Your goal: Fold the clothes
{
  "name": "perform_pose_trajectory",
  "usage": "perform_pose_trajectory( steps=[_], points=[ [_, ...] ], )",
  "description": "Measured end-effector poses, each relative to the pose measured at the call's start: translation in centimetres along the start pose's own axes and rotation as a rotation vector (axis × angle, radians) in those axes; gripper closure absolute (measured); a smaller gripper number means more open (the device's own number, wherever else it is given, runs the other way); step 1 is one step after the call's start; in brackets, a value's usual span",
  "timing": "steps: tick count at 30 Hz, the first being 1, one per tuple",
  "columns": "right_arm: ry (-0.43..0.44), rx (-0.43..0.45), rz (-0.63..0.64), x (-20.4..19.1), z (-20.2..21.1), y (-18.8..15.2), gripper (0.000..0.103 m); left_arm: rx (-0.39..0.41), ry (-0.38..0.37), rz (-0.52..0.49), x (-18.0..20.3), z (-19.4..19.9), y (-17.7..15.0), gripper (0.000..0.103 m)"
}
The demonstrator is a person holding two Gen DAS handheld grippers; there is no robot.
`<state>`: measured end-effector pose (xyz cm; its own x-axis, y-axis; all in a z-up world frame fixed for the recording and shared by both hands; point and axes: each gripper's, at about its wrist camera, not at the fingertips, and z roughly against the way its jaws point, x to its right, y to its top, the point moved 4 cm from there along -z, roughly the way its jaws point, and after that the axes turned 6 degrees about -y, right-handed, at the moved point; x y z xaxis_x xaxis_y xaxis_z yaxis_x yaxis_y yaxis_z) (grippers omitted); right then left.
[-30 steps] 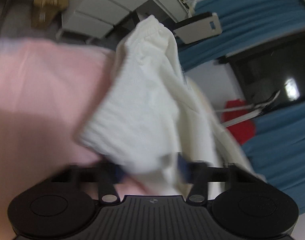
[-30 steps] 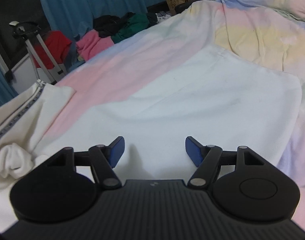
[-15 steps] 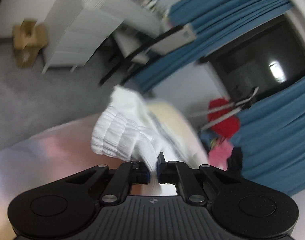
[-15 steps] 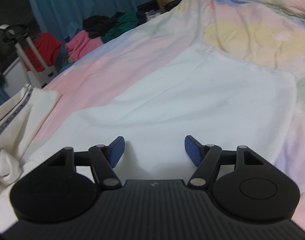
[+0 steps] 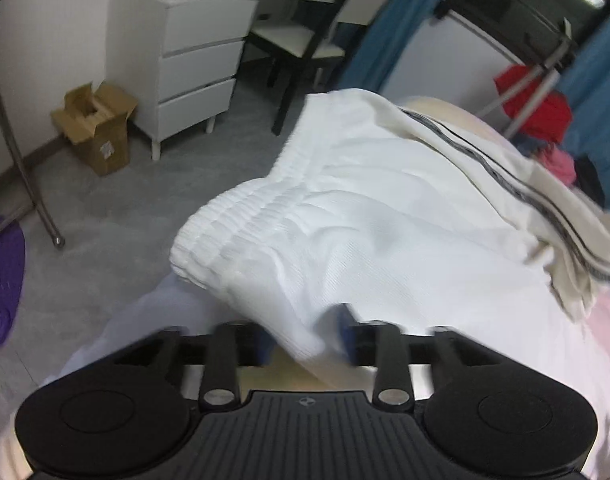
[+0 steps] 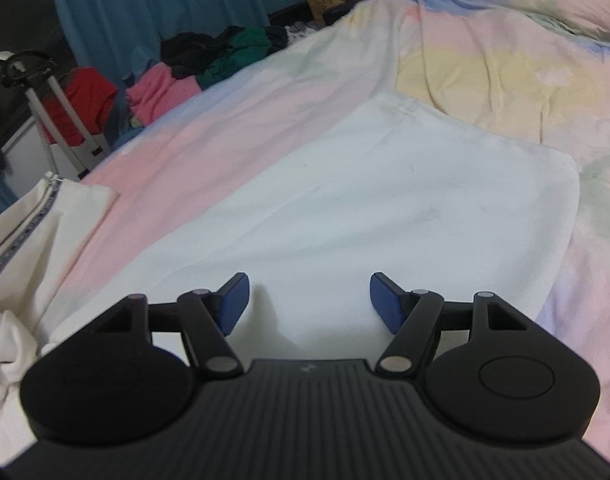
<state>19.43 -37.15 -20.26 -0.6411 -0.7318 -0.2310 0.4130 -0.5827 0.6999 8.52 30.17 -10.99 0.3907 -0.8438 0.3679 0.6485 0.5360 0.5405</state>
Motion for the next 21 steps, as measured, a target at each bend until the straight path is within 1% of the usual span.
perform_pose_trajectory(
  steps=[1, 2, 3, 6, 8, 11, 12, 16, 20, 21],
  points=[
    [0.012, 0.01, 0.016, -0.3, 0.3, 0.1, 0.034, -0.006, 0.019, -0.006, 0.4, 0.3, 0.0, 0.035],
    [0.026, 0.018, 0.033, -0.7, 0.7, 0.2, 0.034, -0.011, 0.037, -0.012, 0.8, 0.6, -0.1, 0.022],
    [0.04, 0.027, 0.05, -1.1, 1.1, 0.3, 0.034, 0.007, 0.047, -0.039, 1.4, 1.2, -0.1, 0.018],
    [0.137, 0.039, 0.11, -2.9, 2.9, 0.3, 0.034, 0.062, 0.073, -0.122, 3.2, 3.2, -0.1, 0.011],
    [0.207, 0.067, 0.155, -4.1, 4.6, 0.3, 0.034, 0.121, 0.065, -0.217, 6.3, 4.4, -0.6, 0.004],
    [0.296, 0.097, 0.204, -5.3, 6.8, 0.3, 0.034, 0.21, 0.052, -0.359, 10.9, 6.3, -1.3, 0.002],
    [0.313, 0.107, 0.215, -5.5, 7.3, 0.3, 0.034, 0.239, 0.046, -0.405, 12.5, 6.8, -1.5, 0.001],
    [0.361, 0.148, 0.257, -6.2, 8.8, 0.1, 0.034, 0.314, -0.102, -0.501, 19.4, 7.0, -3.9, 0.001],
    [0.402, 0.178, 0.277, -6.5, 10.3, 0.1, 0.034, 0.354, -0.257, -0.548, 25.5, 6.1, -6.0, 0.001],
    [0.41, 0.188, 0.283, -6.5, 10.7, 0.1, 0.034, 0.358, -0.271, -0.568, 26.7, 5.5, -6.4, 0.001]
  ],
)
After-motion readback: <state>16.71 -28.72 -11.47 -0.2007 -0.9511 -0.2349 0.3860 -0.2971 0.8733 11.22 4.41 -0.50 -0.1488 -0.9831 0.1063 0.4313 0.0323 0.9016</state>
